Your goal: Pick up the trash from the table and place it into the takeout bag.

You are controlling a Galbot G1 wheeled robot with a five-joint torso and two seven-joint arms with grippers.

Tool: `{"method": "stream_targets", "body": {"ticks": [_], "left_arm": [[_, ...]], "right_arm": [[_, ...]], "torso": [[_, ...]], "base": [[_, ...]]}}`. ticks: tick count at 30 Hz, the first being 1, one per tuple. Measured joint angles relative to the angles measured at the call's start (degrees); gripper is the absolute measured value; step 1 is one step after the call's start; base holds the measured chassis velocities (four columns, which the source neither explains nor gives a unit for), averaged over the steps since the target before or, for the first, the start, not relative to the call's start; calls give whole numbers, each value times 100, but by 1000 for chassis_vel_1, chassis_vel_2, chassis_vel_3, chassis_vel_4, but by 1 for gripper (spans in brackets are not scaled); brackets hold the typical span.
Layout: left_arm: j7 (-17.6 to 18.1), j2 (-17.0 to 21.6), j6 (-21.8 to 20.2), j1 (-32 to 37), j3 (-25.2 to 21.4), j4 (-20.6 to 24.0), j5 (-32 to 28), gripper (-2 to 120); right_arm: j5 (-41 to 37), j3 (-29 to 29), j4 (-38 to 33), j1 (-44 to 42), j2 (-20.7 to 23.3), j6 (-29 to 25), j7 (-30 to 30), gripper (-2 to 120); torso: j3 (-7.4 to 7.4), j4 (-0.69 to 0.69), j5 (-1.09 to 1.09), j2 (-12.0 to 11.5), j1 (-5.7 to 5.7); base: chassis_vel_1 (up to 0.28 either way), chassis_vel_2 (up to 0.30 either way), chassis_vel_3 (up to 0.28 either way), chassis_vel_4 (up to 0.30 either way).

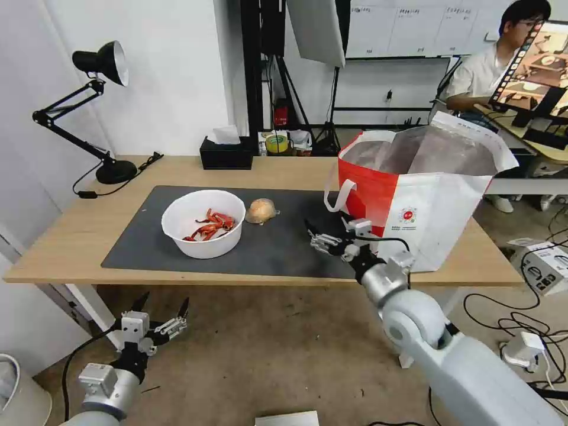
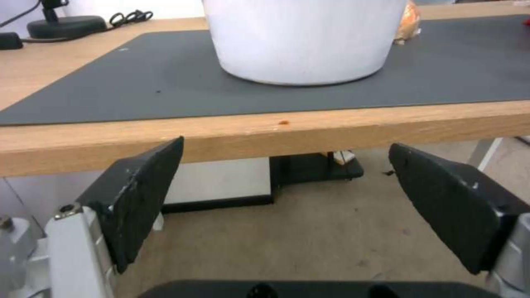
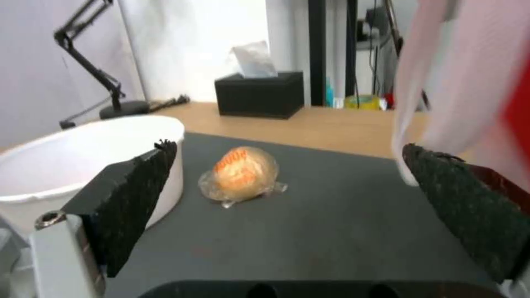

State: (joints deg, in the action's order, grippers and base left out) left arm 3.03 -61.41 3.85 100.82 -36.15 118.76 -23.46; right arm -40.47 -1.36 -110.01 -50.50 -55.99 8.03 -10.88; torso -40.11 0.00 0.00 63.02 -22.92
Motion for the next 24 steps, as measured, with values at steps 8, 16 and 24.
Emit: {"method": "stream_targets", "body": {"ticks": [8,16,24], "left_arm": [[1,0,-3,-21,19,-66,4,100],[6,-64,-5,53,-13,-84,18,100],[9,-71,-2,59,-22,-99,25,100]], "right_arm": [[-237,-547,632,788,-374,404,-189,100],[-360,-1123,1611,1806,-919,649,-362,100],[-534,-1438,2529,2537,-1334,826,-375,100]], "torso": [[0,0,0,0,0],[0,2,0,1,0],[0,1,0,0,0]], "base": [[0,0,0,0],[0,0,0,0],[0,0,0,0]]}}
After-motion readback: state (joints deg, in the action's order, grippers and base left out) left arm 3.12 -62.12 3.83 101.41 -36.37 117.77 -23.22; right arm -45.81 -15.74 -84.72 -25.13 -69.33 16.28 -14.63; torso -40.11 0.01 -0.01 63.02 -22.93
